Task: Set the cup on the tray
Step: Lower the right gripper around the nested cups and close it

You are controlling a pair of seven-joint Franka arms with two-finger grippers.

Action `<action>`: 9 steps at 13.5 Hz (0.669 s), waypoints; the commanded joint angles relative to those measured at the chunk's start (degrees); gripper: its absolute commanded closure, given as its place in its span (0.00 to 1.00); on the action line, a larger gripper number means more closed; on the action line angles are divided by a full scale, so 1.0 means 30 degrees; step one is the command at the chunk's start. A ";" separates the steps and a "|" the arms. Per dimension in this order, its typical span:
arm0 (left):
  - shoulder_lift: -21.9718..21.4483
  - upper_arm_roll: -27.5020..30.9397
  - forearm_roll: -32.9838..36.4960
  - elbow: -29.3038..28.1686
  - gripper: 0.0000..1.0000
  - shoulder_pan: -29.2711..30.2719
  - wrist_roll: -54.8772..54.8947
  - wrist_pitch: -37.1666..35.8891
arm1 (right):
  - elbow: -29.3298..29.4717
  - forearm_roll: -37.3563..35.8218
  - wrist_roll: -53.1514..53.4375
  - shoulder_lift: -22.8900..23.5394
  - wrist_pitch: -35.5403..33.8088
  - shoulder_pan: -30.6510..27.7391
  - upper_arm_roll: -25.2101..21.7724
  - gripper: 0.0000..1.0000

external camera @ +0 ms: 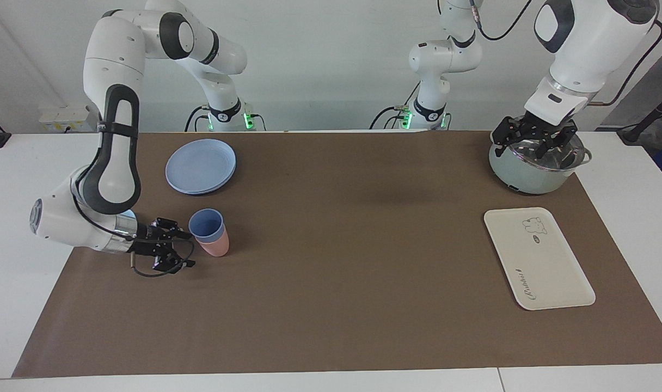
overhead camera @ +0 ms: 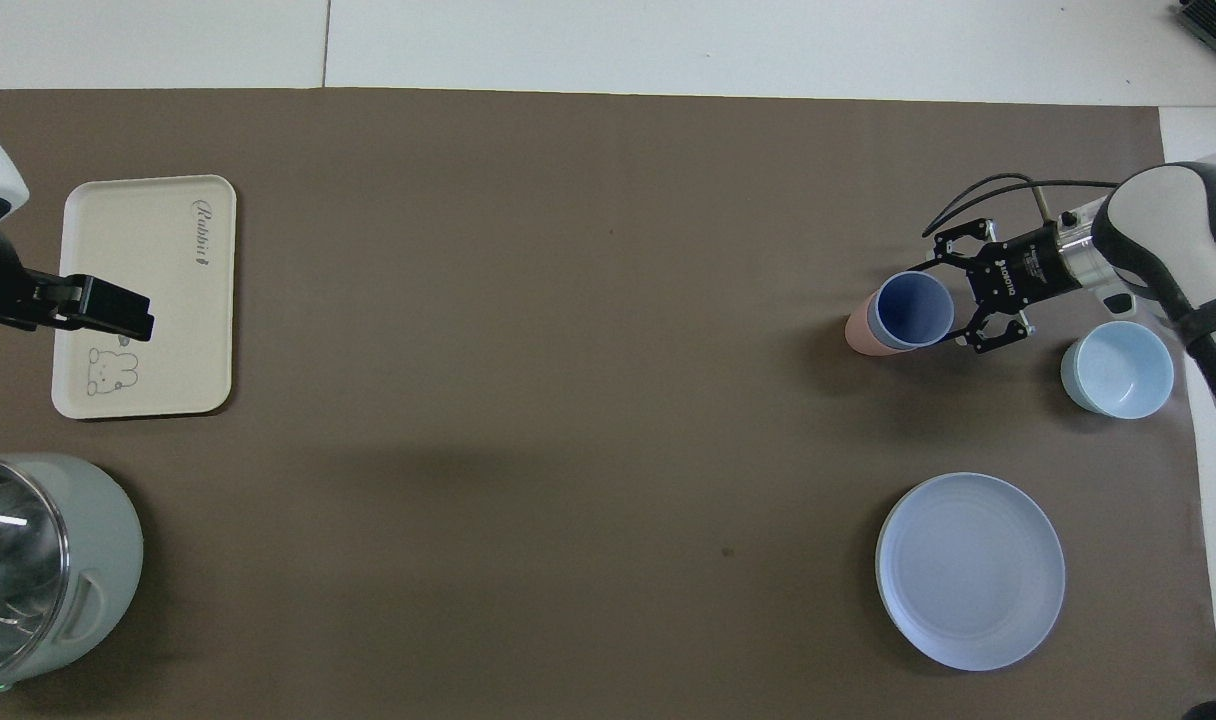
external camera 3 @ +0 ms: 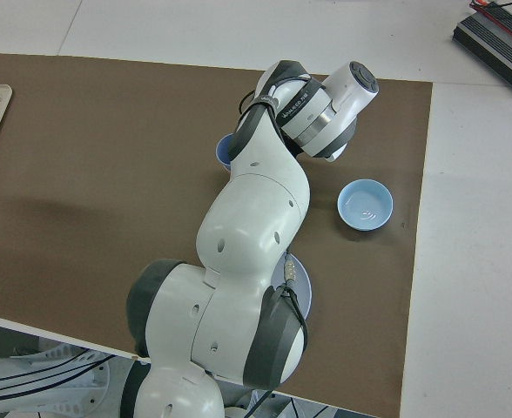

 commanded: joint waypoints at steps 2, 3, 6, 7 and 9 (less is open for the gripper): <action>-0.0391 0.0056 0.0095 -0.0468 0.00 -0.0091 0.0278 0.0002 | -0.2082 0.1253 0.0464 -0.1199 0.0589 -0.0057 0.0062 0.06; -0.0420 0.0056 0.0095 -0.0469 0.00 -0.0091 0.0278 0.0002 | -0.2083 0.1283 0.0493 -0.1200 0.0560 -0.0028 0.0062 0.06; -0.0479 0.0056 0.0095 -0.0585 0.00 -0.0091 0.0278 0.0002 | -0.3220 0.2596 0.0435 -0.1608 0.1315 0.0001 0.0062 0.07; -0.0508 0.0056 0.0095 -0.0615 0.00 -0.0091 0.0278 0.0002 | -0.3574 0.2747 0.0435 -0.1668 0.1669 0.0060 0.0091 0.07; -0.0508 0.0056 0.0095 -0.0674 0.00 -0.0091 0.0278 0.0002 | -0.3897 0.2835 0.0435 -0.1727 0.1965 0.0118 0.0237 0.07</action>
